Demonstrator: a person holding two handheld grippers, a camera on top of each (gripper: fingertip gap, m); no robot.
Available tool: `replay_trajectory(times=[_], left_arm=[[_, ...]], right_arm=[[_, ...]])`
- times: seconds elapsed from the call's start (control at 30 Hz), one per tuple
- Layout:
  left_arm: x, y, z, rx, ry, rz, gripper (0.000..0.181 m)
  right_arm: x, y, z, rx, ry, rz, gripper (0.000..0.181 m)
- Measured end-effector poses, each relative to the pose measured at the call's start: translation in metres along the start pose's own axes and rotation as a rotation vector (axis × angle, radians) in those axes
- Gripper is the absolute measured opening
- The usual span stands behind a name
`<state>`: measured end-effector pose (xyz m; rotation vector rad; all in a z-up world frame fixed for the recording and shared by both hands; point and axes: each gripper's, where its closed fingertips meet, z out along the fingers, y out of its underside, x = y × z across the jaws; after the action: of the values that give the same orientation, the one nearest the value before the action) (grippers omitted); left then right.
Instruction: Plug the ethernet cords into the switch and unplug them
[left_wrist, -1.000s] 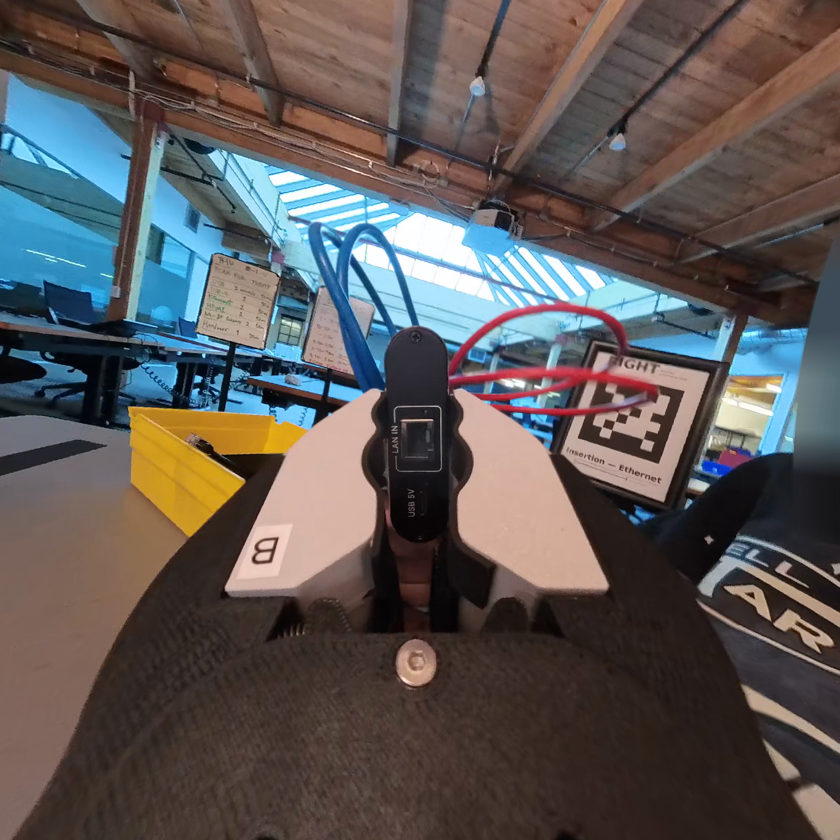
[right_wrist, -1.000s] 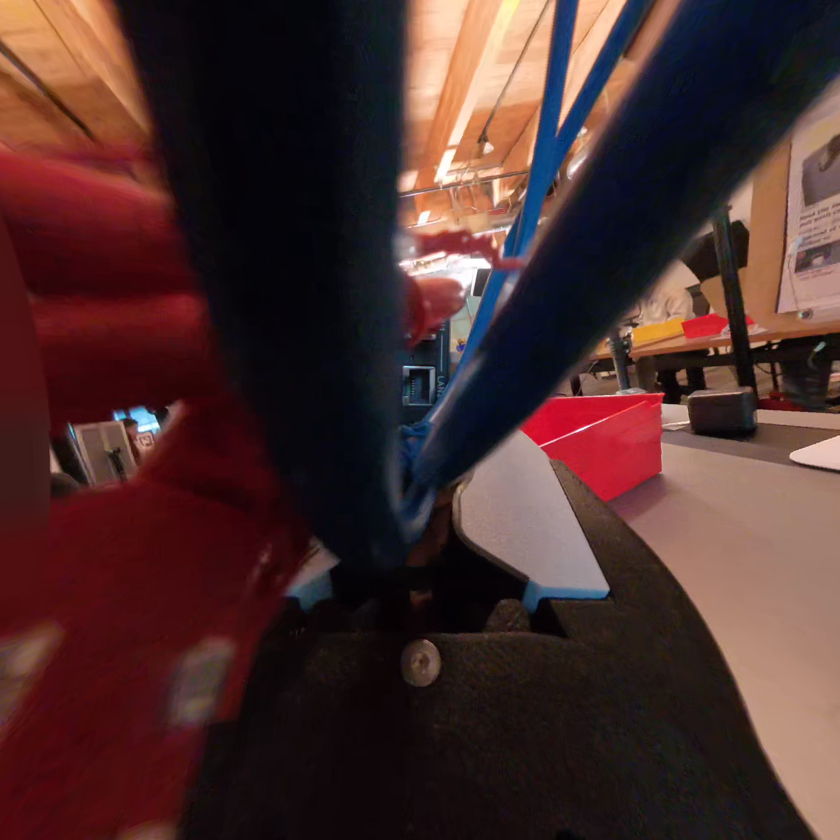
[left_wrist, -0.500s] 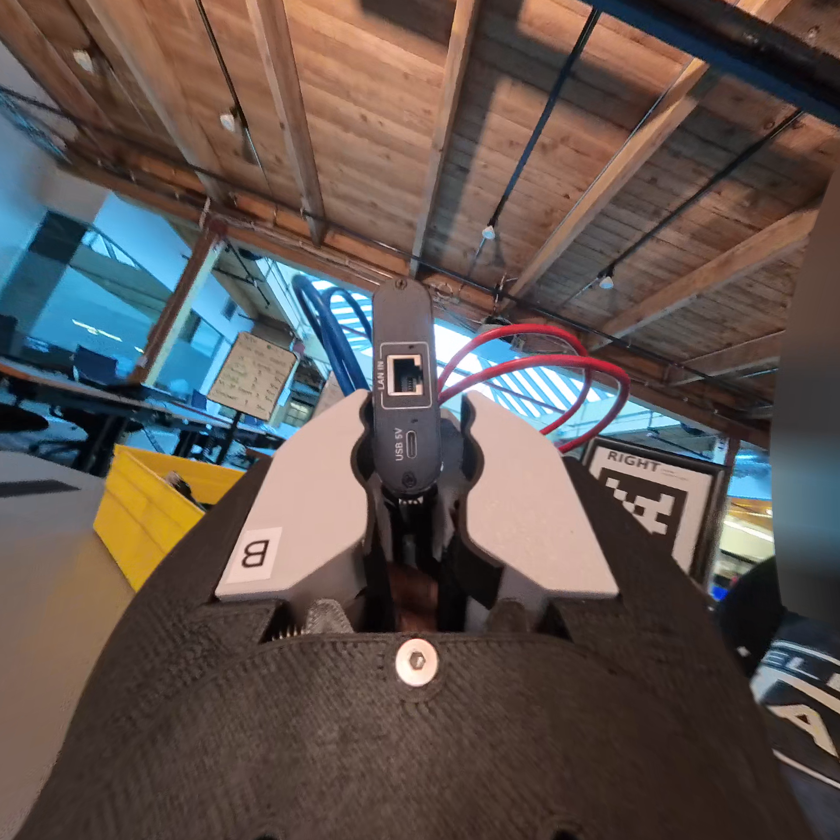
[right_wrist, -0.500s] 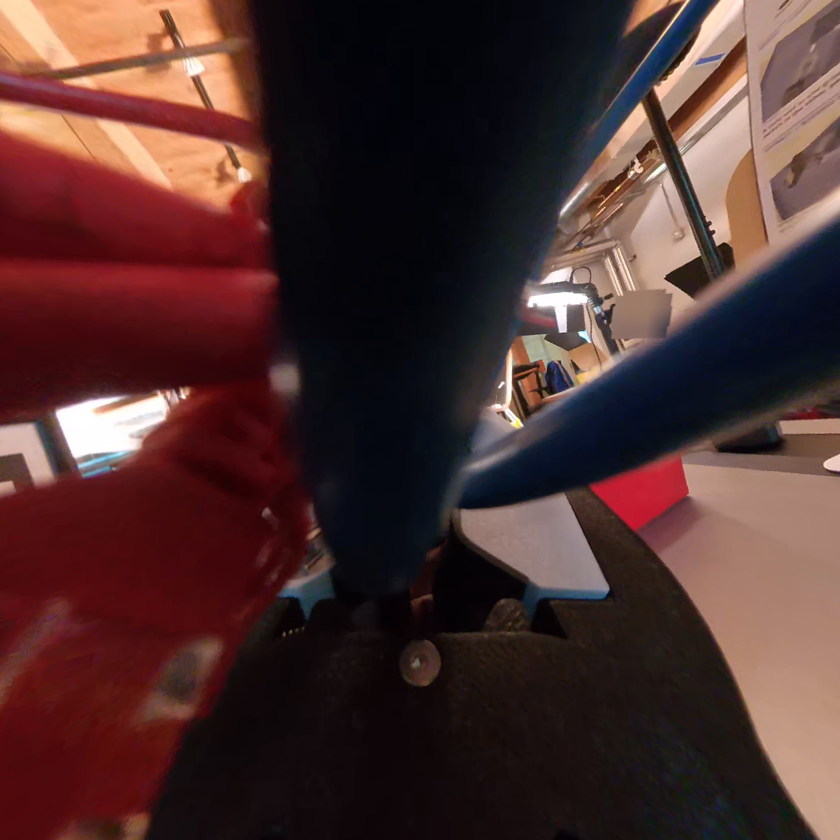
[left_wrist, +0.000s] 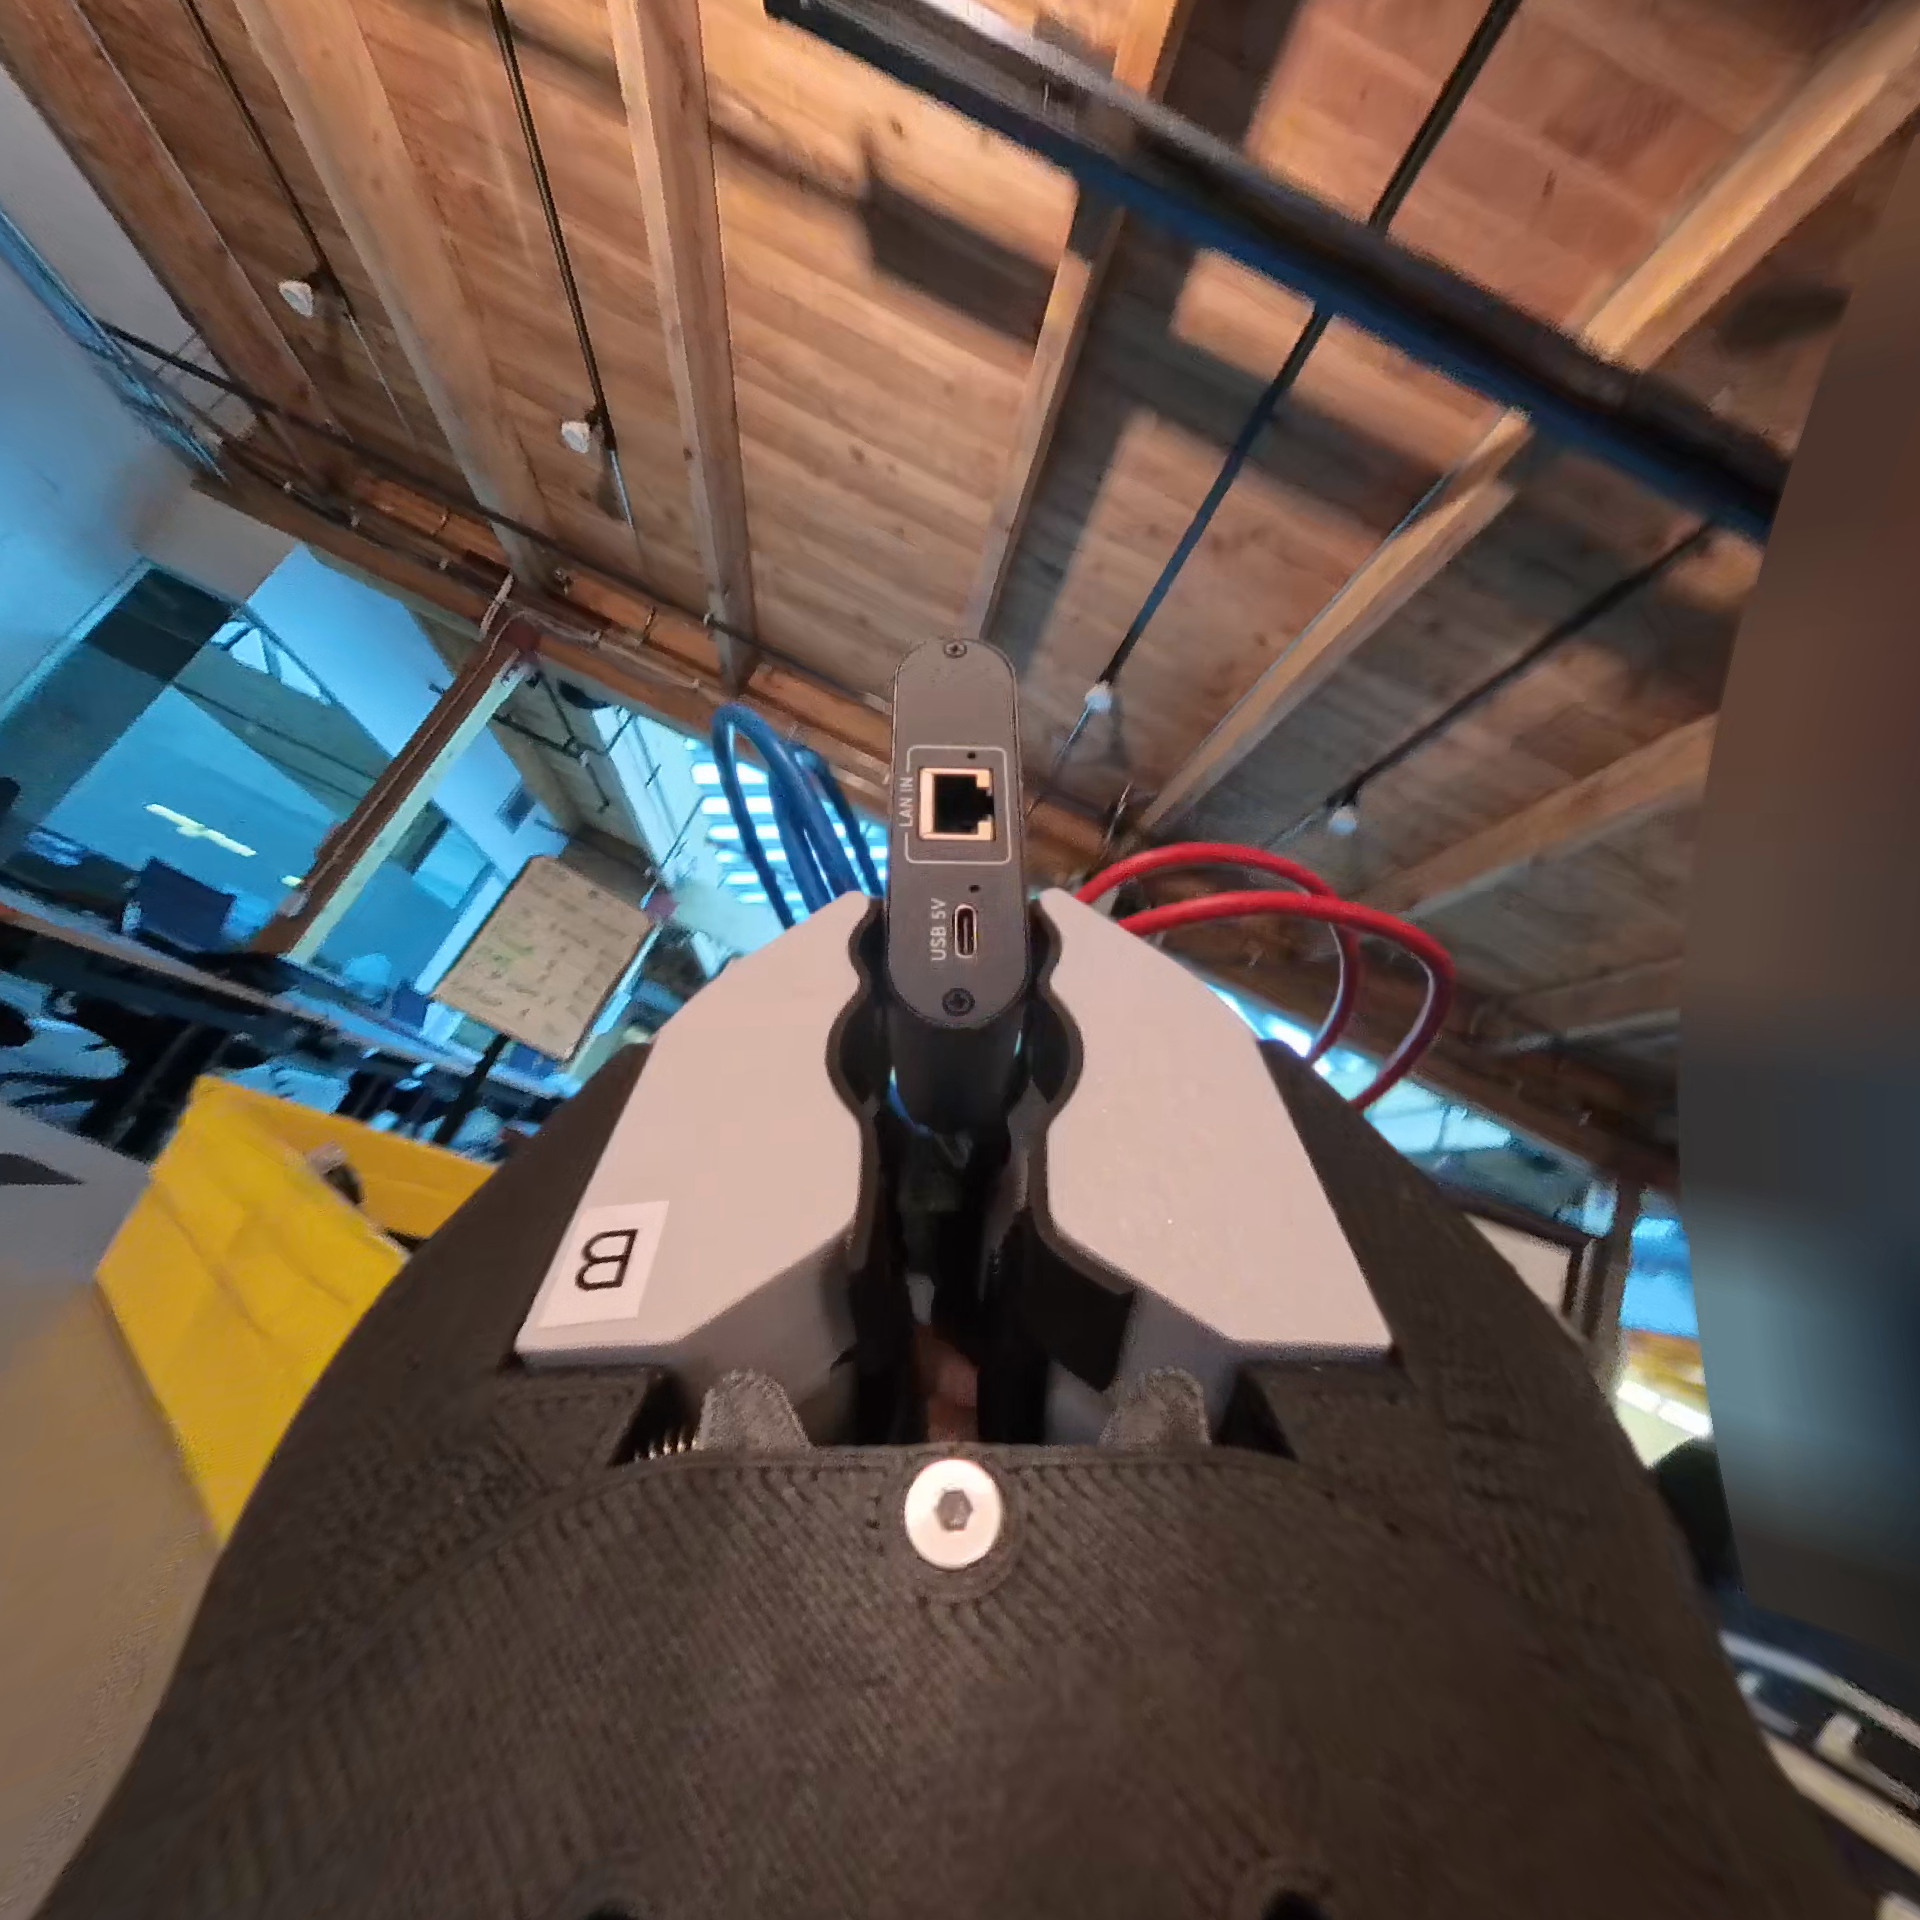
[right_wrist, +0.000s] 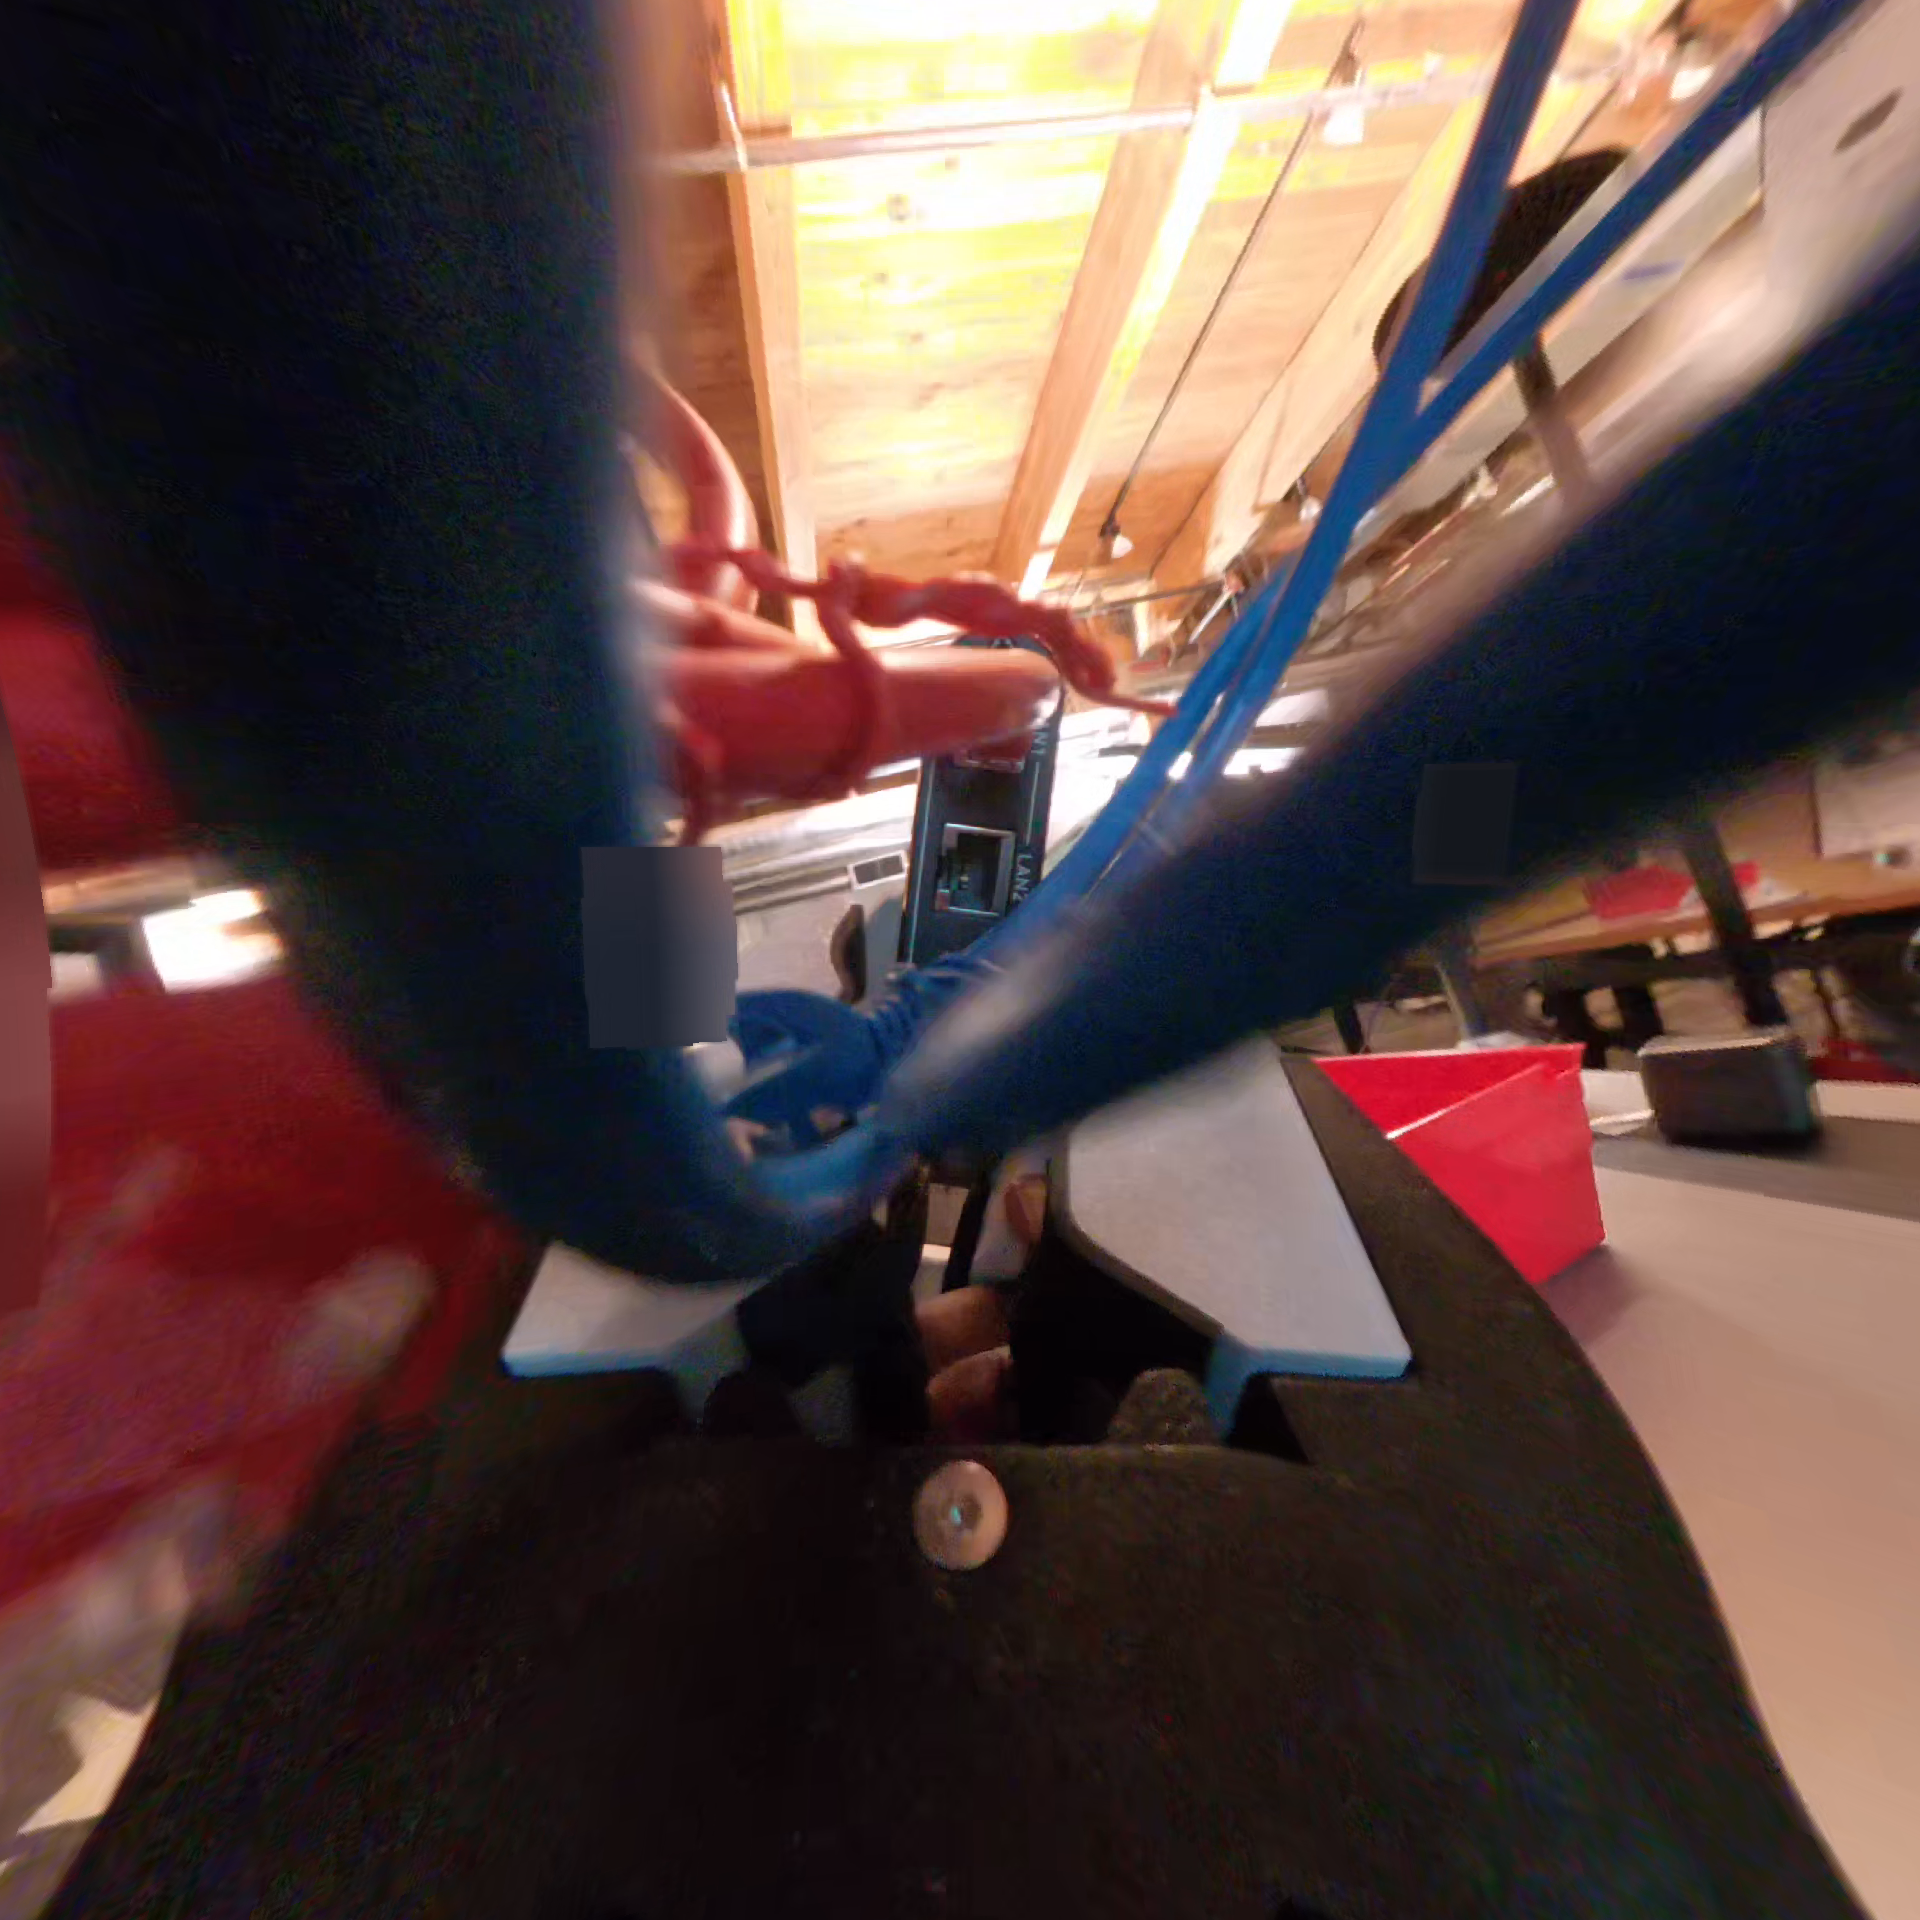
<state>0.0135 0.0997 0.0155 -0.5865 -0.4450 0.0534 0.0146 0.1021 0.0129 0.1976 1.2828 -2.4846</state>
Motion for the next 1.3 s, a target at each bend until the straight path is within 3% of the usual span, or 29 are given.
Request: replay_trajectory(times=[0.03,0.13,0.23,0.4,0.57,0.67,0.77,0.97,1.3], left_arm=[[0.0,-0.005,-0.001,0.031,0.009,-0.027,0.024],[0.005,-0.008,-0.002,0.043,0.028,0.003,0.024],[0.008,-0.006,-0.001,0.04,0.037,0.023,0.025],[0.005,0.01,0.001,-0.032,0.039,-0.023,0.032],[0.004,0.006,-0.001,-0.016,0.027,0.0,0.024],[0.004,-0.008,-0.003,0.039,0.036,-0.026,0.024],[0.007,-0.005,-0.001,-0.002,0.036,0.035,0.024],[0.01,0.008,0.001,-0.046,0.07,-0.014,0.028],[0.006,-0.009,-0.001,0.076,0.016,0.07,0.024]], right_arm=[[-0.001,0.0,0.001,0.01,0.007,-0.02,0.038],[-0.005,0.002,0.001,0.038,0.001,-0.033,0.024],[-0.006,0.0,0.0,0.048,-0.002,-0.024,0.021],[-0.003,-0.004,0.0,0.036,0.002,0.044,0.021],[-0.002,0.0,0.004,-0.02,0.032,0.022,0.021],[-0.002,-0.002,0.0,0.022,0.053,-0.014,0.018],[-0.004,-0.004,0.0,0.031,0.043,-0.006,0.015],[-0.007,-0.002,0.001,-0.067,-0.002,0.053,0.013],[-0.004,0.004,0.011,0.034,0.0,0.083,0.015]])
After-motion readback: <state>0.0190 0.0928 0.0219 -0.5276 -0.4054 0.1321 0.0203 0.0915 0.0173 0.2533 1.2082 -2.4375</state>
